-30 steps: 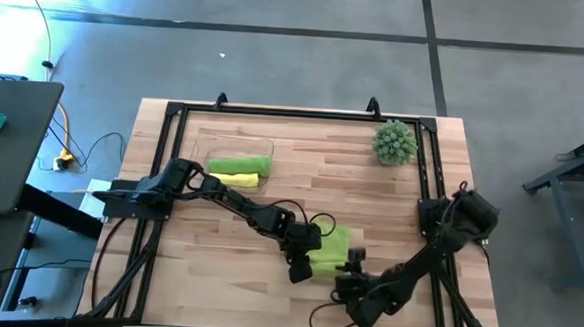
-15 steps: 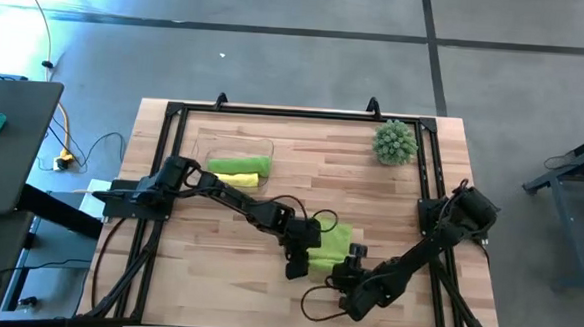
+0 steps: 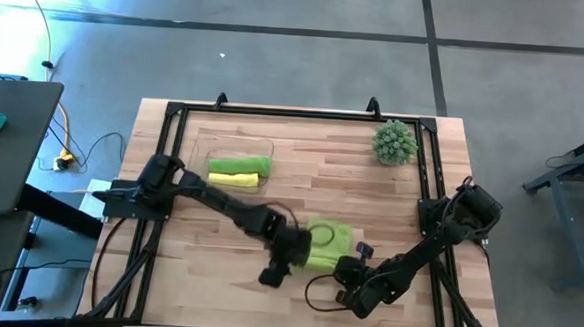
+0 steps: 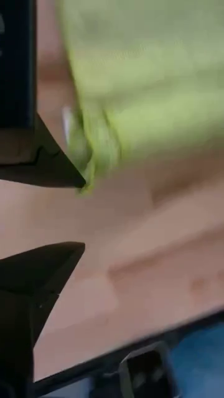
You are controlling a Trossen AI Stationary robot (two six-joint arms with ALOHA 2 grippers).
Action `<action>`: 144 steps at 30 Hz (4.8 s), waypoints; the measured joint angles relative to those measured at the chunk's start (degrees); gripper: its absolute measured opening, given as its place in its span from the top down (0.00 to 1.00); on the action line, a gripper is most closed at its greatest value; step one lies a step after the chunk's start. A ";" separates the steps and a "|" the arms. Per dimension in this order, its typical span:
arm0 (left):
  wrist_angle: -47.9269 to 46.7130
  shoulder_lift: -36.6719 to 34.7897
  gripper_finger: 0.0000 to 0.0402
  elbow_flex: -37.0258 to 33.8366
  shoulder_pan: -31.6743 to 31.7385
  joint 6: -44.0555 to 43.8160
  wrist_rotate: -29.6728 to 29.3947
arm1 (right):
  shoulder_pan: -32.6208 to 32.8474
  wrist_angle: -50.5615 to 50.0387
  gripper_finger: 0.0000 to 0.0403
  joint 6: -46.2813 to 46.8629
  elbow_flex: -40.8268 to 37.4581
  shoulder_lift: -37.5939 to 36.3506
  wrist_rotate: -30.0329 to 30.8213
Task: Roll microfiber towels into tight, uniform cylinder then place into a basket
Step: Roll the green towel
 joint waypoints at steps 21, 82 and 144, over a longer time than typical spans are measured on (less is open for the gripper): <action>12.75 6.38 0.65 0.11 -11.94 20.14 -38.10 | -0.26 5.98 0.92 1.49 -0.27 0.27 -0.64; 11.17 8.83 0.65 0.17 1.23 -17.90 -4.96 | 2.34 1.29 0.51 -32.06 1.67 -3.76 4.77; 8.27 2.73 0.65 0.11 -16.80 0.38 -49.75 | -8.56 0.55 0.98 -7.57 2.59 -1.11 -12.49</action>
